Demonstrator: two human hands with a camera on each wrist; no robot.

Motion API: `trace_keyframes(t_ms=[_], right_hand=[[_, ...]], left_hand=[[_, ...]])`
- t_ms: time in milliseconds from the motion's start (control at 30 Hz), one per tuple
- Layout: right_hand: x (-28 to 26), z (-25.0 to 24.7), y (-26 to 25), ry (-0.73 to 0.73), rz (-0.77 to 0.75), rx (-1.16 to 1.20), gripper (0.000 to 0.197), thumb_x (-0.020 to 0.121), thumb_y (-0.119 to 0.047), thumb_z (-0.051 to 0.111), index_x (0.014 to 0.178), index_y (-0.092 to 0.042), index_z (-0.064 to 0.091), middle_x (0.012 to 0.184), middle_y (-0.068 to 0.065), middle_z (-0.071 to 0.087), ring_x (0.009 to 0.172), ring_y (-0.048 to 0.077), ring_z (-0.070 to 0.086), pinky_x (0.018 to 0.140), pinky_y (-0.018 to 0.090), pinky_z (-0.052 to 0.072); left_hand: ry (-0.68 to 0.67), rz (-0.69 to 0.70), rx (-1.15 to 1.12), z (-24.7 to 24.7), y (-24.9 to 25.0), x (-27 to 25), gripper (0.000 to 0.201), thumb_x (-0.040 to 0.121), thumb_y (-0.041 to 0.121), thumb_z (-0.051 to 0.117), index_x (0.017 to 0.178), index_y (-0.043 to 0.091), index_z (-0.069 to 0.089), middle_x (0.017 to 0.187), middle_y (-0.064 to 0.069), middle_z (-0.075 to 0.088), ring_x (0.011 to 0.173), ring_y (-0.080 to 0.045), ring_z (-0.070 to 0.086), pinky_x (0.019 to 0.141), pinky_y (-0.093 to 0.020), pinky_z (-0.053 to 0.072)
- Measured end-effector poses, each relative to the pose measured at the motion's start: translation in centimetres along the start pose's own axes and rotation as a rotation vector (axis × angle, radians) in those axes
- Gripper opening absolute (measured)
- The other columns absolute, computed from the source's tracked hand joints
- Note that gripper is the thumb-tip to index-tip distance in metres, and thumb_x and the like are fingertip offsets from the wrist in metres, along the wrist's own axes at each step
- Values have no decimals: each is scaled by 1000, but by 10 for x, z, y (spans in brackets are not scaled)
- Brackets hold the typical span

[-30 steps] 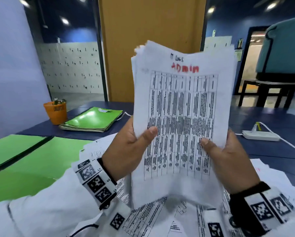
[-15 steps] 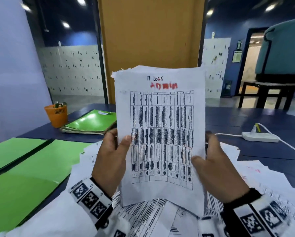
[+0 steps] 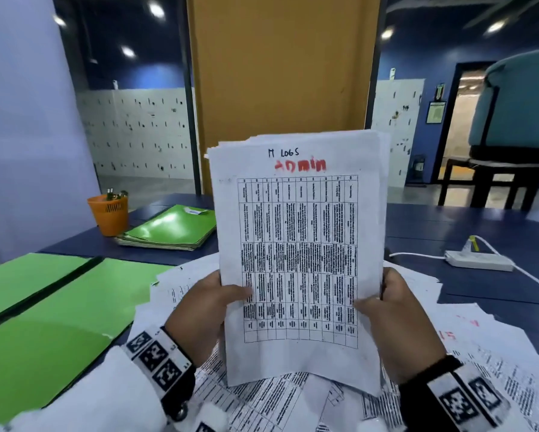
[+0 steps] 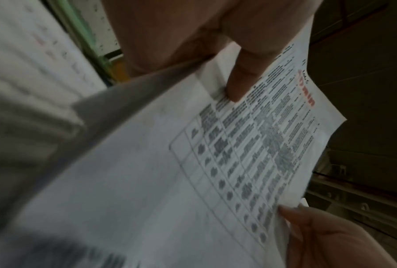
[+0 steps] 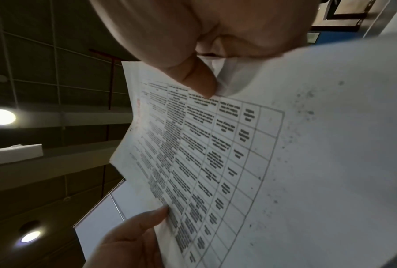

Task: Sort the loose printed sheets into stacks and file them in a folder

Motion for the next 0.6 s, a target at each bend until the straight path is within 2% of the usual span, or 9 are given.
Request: trace_keyframes(t_ms=[67,167,267,333,400,467,500,533,600], right_hand=[[0,-2,-2,-15,-8,9,34,83,2,55,99,-27,62,92,-3,73,92,25,67,84,42,52],[-2,-4,-10,-56,-57,-22,32,87,-4,58,99,-33,62,92,3,73,89,32,67,86,51,52],[-5,-3,-15,-94,-90,-95,28,89,-9,59,104,-32,62,92,1,74,89,33,68,85,49,53],[-5,-5,-15,-104,-82,-120,26,89,-9,60,103,-29,64,93,1,75,90,32,69,88,49,53],[-4,-9,-18,-92,-103,-155,23,86,-5,61,99,-24,66,91,1,75,89,29,69,87,48,54],[-1,-16,-21,-54,-137,-176,22,85,-3,62,95,-22,65,88,-5,75,86,22,70,82,43,55],[-2,-18,-22,-44,-153,-178,22,85,-2,62,94,-23,64,86,-8,74,84,20,70,79,41,54],[-2,-19,-23,-38,-166,-176,22,86,-2,61,93,-23,64,86,-9,74,84,19,69,78,41,54],[-2,-20,-25,-33,-183,-143,23,87,-1,62,95,-23,64,87,-8,74,84,19,70,80,41,54]], left_hand=[[-19,67,46,-5,18,3,32,88,-6,64,118,0,70,116,-21,75,112,-47,68,105,-60,50],[-16,178,69,-8,42,3,49,77,3,75,125,6,63,119,-19,74,109,-39,70,95,-51,55],[-58,202,90,2,36,-10,30,94,1,66,123,8,65,116,-11,77,108,-30,72,95,-46,57],[-101,163,108,9,19,-18,25,100,20,62,123,11,69,118,-9,77,112,-31,72,102,-52,53],[-125,119,155,12,8,-26,38,99,42,61,122,13,71,117,-7,77,111,-29,73,105,-53,51],[-151,94,204,12,5,-30,48,97,51,56,119,12,73,115,-6,78,108,-27,74,103,-52,53],[-165,90,183,12,5,-31,52,95,55,58,118,11,73,115,-9,78,108,-29,74,102,-53,53],[-178,94,136,11,8,-32,58,89,59,67,117,10,73,116,-12,77,109,-33,74,102,-55,52],[-165,132,44,6,19,-29,79,67,61,86,122,8,69,120,-18,75,113,-41,70,102,-63,51]])
Point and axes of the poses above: each hand's wrist, its own x-axis towards the middle knuckle, its own z-axis out of the palm, y = z × x, the point moved 10 cm from there along x, towards the middle knuckle
